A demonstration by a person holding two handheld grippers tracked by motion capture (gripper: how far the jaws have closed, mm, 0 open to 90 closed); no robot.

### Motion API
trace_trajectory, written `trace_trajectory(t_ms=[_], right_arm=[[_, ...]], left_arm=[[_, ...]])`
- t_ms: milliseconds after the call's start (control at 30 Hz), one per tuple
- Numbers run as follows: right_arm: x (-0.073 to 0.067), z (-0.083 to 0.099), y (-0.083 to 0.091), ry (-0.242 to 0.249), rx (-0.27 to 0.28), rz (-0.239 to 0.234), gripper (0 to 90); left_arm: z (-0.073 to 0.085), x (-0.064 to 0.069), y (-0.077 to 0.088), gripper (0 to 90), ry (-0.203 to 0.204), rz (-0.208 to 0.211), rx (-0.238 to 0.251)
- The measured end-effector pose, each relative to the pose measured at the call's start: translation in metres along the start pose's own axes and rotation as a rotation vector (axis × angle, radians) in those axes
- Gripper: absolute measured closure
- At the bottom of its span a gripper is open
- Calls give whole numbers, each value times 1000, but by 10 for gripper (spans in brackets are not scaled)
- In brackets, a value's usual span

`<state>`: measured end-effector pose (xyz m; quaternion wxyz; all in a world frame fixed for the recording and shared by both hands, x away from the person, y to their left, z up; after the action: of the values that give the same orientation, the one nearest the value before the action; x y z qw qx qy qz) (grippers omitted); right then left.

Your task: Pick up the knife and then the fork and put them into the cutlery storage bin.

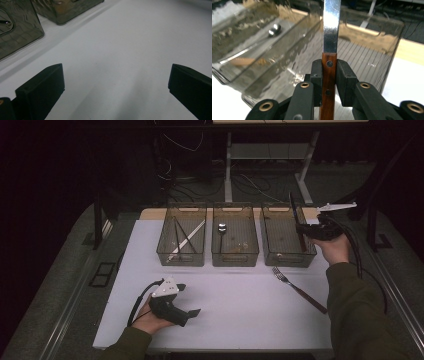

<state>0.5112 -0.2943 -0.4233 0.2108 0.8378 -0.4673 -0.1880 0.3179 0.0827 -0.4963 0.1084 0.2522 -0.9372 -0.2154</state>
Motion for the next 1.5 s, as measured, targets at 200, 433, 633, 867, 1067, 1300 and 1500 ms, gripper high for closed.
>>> trace_trajectory(t_ms=[200,433,633,867,1067,1300,1500], right_arm=[[3,19,-13,-3,-70,15,769],[7,38,-19,28,-157,32,768],[7,43,-20,64,-203,51,757],[7,37,-16,54,-169,38,611],[-1,25,-3,17,-104,-10,521],[-21,12,21,45,-31,-54,458],[-36,14,40,47,-3,-94,386]], left_arm=[[0,0,0,0,-4,2,-1],[1,1,0,0,-6,4,-5],[1,1,-1,0,-6,4,-5],[1,2,-1,0,-7,6,-5],[1,2,-1,0,-7,6,-5],[1,2,0,0,-7,5,-4],[0,2,0,0,-5,5,-3]])
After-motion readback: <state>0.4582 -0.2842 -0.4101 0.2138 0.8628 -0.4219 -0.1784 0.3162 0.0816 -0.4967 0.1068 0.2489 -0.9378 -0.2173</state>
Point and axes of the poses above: each handheld gripper's, and its own axes: y roughly backward along the jaws, z roughly out of its underside, x roughly to its right, the point moved 10 cm from there along -y, roughly forward along the jaws, and after that the axes turned 6 degrees about x, right-handed, at the moved point
